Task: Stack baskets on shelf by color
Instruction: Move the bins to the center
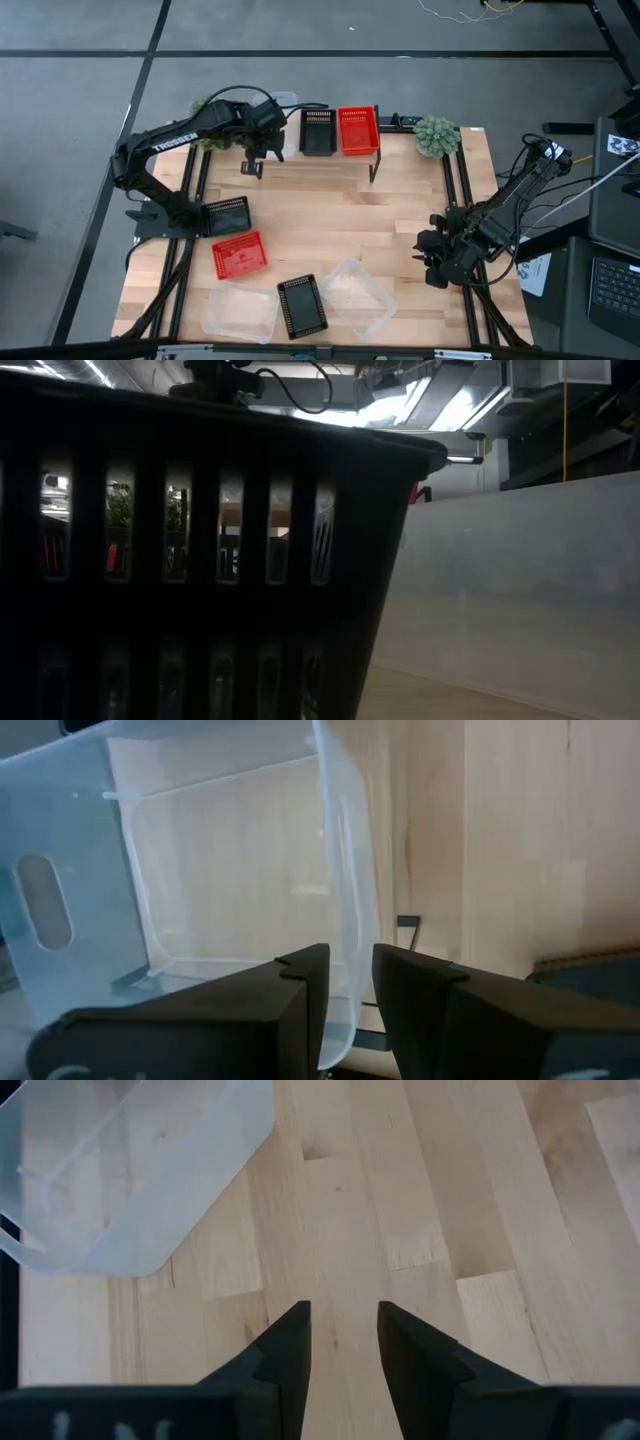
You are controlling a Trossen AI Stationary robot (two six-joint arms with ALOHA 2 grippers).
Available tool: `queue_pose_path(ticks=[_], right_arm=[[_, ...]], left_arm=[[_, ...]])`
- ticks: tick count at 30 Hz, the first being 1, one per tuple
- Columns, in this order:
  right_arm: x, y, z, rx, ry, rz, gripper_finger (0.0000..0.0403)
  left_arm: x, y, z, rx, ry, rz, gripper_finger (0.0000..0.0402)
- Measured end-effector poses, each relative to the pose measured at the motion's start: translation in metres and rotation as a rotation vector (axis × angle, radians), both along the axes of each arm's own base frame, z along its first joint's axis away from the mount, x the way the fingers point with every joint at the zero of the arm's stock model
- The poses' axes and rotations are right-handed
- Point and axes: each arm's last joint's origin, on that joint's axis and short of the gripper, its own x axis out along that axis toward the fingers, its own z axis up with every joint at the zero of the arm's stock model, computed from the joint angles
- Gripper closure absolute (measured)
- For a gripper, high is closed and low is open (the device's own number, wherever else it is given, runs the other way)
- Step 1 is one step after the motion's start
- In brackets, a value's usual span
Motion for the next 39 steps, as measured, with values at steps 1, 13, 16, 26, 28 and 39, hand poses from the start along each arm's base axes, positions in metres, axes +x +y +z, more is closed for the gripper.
queue_pose_path(ticks=[1,13,16,26,28,39], right_arm=[[0.000,0.000,0.000,0.001,0.000,-0.001,0.0286],[0.000,0.001,0.000,0.010,-0.001,-0.001,0.0286],[0.000,0.001,0.000,0.011,-0.002,0.000,0.0286],[0.001,0.001,0.000,0.018,-0.005,0.000,0.0286],[0.001,0.001,0.000,0.018,-0.005,0.001,0.0286],[0.001,0.002,0.000,0.029,0.006,0.007,0.0286]], left_arm=[[0.000,-0.001,0.000,0.002,0.000,-0.002,0.0328],[0.002,-0.011,0.027,0.031,-0.099,0.011,0.0328],[0.001,-0.011,0.035,0.039,-0.127,0.013,0.0328],[0.001,-0.012,0.037,0.035,-0.140,0.025,0.0328],[0.001,-0.012,0.037,0.034,-0.142,0.029,0.0328],[-0.014,-0.026,0.052,0.002,-0.250,0.074,0.0330]])
